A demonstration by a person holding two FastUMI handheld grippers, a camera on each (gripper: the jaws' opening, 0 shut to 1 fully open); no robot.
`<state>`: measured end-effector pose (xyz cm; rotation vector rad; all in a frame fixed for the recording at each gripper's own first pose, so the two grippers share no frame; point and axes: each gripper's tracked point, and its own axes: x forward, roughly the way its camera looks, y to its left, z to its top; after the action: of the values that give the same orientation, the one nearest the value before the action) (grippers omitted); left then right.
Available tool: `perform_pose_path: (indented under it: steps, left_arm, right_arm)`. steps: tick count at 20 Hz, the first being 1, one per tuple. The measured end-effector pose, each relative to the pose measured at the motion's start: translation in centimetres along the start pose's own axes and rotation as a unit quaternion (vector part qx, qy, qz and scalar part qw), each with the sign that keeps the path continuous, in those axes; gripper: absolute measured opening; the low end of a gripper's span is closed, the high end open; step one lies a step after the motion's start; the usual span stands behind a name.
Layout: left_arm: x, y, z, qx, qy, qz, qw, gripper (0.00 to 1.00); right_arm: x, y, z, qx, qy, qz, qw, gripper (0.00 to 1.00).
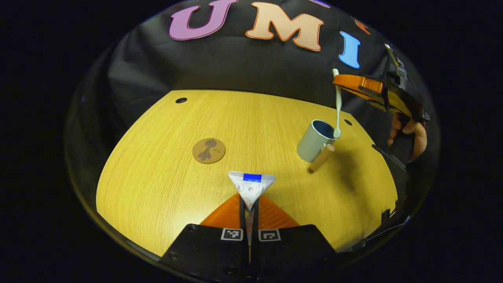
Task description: Put the toothbrush and toothpaste on the desktop into the cup, then pick up the cup and place it on the coaster on the desktop.
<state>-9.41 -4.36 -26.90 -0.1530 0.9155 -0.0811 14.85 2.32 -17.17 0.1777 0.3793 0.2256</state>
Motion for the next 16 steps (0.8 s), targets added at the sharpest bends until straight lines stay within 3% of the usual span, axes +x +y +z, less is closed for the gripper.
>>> perform_pose_path:
  steps: [2,8,15,16]
  left_arm:
    - [-0.1,0.1,0.0,-0.005,-0.004,0.006,1.0,0.0]
    - [-1.1,-0.2,0.9,-0.014,-0.026,0.007,1.0,0.0]
    - [-1.1,-1.7,2.7,0.0,-0.054,-0.017,0.998,0.0]
    - [-1.1,-2.0,3.0,0.002,-0.056,-0.02,0.998,0.0]
  right_arm:
    - [1.1,-0.9,0.2,-0.015,-0.018,-0.013,1.0,0.07]
    - [3.1,-2.3,-4.6,-0.034,0.027,-0.031,0.999,0.08]
    - [1.2,-2.2,-9.3,-0.054,0.077,-0.028,0.995,0.13]
    - [0.7,-2.1,-9.8,-0.053,0.084,-0.023,0.995,0.24]
